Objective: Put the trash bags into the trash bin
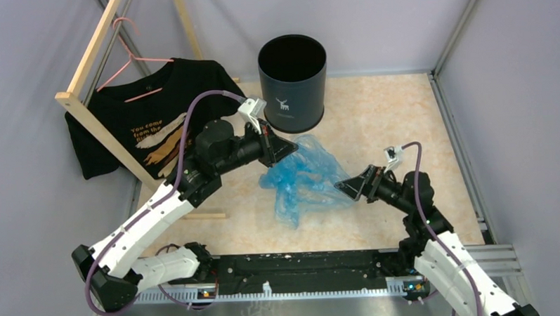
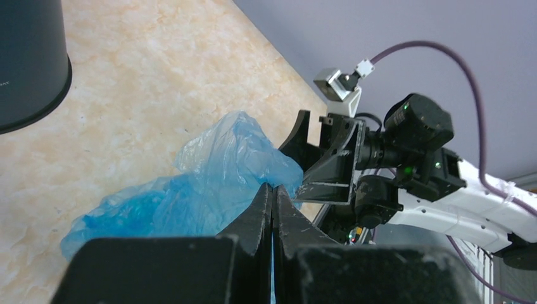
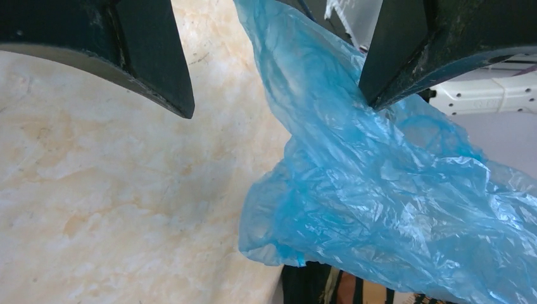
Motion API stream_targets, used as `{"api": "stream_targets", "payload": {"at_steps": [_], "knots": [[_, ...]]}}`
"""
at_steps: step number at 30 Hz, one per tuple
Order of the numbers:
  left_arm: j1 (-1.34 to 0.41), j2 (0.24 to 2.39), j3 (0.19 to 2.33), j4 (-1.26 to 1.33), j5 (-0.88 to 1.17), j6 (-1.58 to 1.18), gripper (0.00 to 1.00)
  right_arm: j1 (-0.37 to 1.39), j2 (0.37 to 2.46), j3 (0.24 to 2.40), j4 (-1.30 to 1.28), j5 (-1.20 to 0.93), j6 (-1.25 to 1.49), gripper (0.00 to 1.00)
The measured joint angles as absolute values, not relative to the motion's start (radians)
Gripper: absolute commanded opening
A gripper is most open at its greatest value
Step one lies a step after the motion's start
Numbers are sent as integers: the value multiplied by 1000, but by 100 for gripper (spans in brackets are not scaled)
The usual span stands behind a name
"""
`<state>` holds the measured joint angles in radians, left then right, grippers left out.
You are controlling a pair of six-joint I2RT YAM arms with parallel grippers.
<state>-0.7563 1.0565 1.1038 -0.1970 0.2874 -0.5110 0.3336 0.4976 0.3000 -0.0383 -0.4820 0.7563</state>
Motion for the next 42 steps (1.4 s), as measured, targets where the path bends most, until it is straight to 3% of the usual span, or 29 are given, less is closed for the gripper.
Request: {"api": "stream_targets", "payload": {"at_steps": [4, 8, 10, 15, 16, 18, 20, 21, 23, 25, 33, 42], "knots": [[-756, 1056, 1110, -204, 272, -529, 0, 334, 464, 167, 145, -543, 857, 95], [-756, 1059, 1110, -204, 278, -535, 0, 334, 446, 115, 282, -597, 928, 84], [-756, 1071, 1113, -203, 295, -535, 0, 334, 447, 104, 363, -613, 953, 66], [-755, 1138, 1136, -214, 342, -521, 0, 334, 519, 106, 494, -634, 973, 7], [-756, 1153, 1147, -229, 344, -511, 1, 334, 540, 107, 491, -634, 973, 0], [-755, 1185, 1177, -270, 333, -481, 5, 334, 560, 117, 438, -613, 955, 0], [-756, 1204, 1195, -305, 302, -456, 19, 334, 563, 126, 357, -566, 937, 0], [-756, 1210, 1200, -320, 284, -442, 34, 334, 556, 126, 332, -547, 934, 0], [-755, 1216, 1201, -348, 255, -418, 77, 334, 531, 124, 289, -514, 931, 0], [-754, 1216, 1200, -376, 235, -401, 97, 334, 502, 124, 266, -488, 932, 0], [-754, 1127, 1084, -481, 148, -415, 98, 334, 413, 134, 90, -366, 891, 0], [-754, 819, 665, -508, 258, -649, 98, 334, 469, 192, 6, -310, 815, 0]]}}
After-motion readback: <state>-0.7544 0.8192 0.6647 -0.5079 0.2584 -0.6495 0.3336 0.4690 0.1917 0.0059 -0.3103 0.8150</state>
